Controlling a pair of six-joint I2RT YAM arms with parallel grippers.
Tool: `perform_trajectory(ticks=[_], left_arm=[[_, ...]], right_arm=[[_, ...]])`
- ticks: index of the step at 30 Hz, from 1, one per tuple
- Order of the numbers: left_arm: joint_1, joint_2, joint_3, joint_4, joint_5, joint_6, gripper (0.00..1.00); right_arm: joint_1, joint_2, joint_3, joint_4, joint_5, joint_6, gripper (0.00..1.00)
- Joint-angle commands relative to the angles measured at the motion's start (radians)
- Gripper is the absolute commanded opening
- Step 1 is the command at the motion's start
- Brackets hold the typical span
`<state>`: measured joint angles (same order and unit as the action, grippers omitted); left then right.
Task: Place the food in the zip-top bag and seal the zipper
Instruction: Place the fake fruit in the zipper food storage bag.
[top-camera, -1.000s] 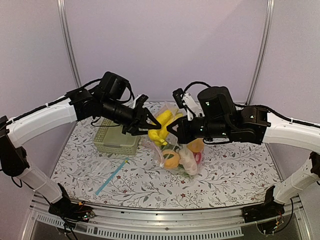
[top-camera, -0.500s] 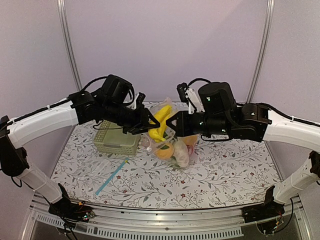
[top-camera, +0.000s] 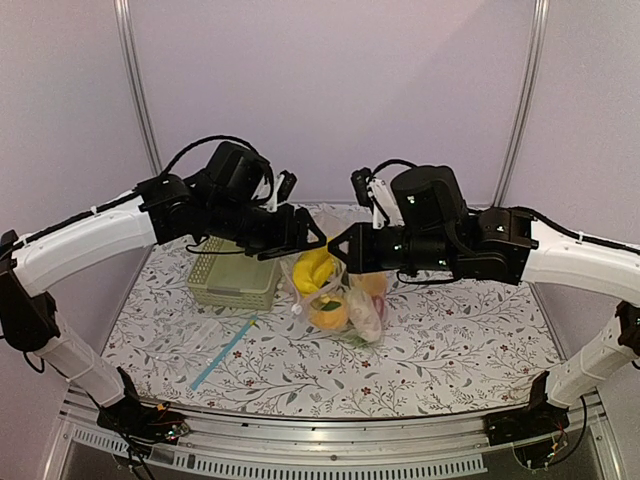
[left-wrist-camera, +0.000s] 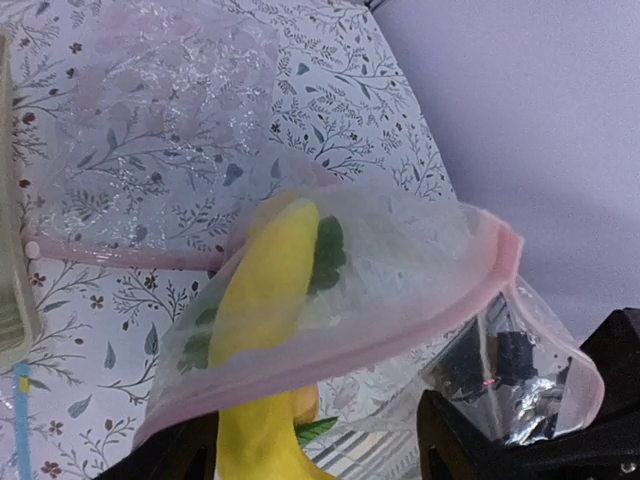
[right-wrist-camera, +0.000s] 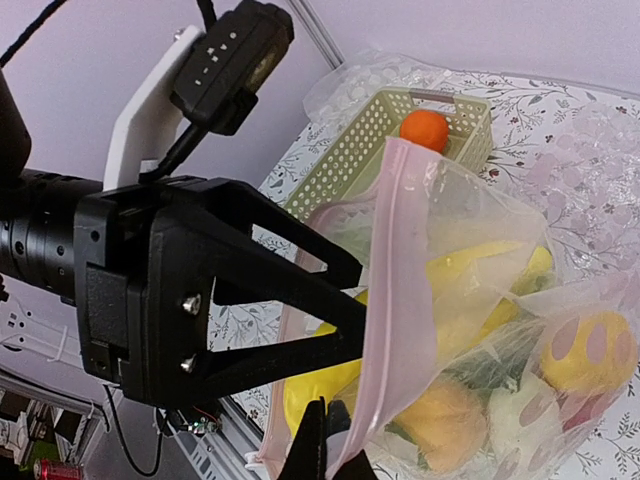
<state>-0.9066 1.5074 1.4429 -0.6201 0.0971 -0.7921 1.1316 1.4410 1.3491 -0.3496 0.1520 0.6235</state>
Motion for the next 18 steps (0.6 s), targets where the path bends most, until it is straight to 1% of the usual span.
perform_trajectory(ticks=[1, 5, 9, 13, 18], left_arm=[[-0.012, -0.018, 0.046, 0.021, 0.05, 0.124, 0.71], [-0.012, -0.067, 0.051, 0.062, 0.125, 0.2, 0.73], [-0.012, -0.16, 0.022, 0.094, 0.132, 0.28, 0.75], [-0.013, -0.266, -0.066, 0.121, 0.074, 0.352, 0.75], [-0.027, -0.36, -0.219, 0.179, -0.026, 0.333, 0.74]], right_arm=[[0.008, 0.016, 0.027, 0.014, 0.062, 0.013, 0.0], [-0.011, 0.023, 0.027, -0.017, 0.108, 0.025, 0.0], [-0.042, 0.02, 0.024, -0.033, 0.137, 0.06, 0.0], [-0.065, 0.008, 0.024, -0.037, 0.192, 0.102, 0.0], [-0.082, -0.014, 0.025, -0.034, 0.298, 0.158, 0.0]])
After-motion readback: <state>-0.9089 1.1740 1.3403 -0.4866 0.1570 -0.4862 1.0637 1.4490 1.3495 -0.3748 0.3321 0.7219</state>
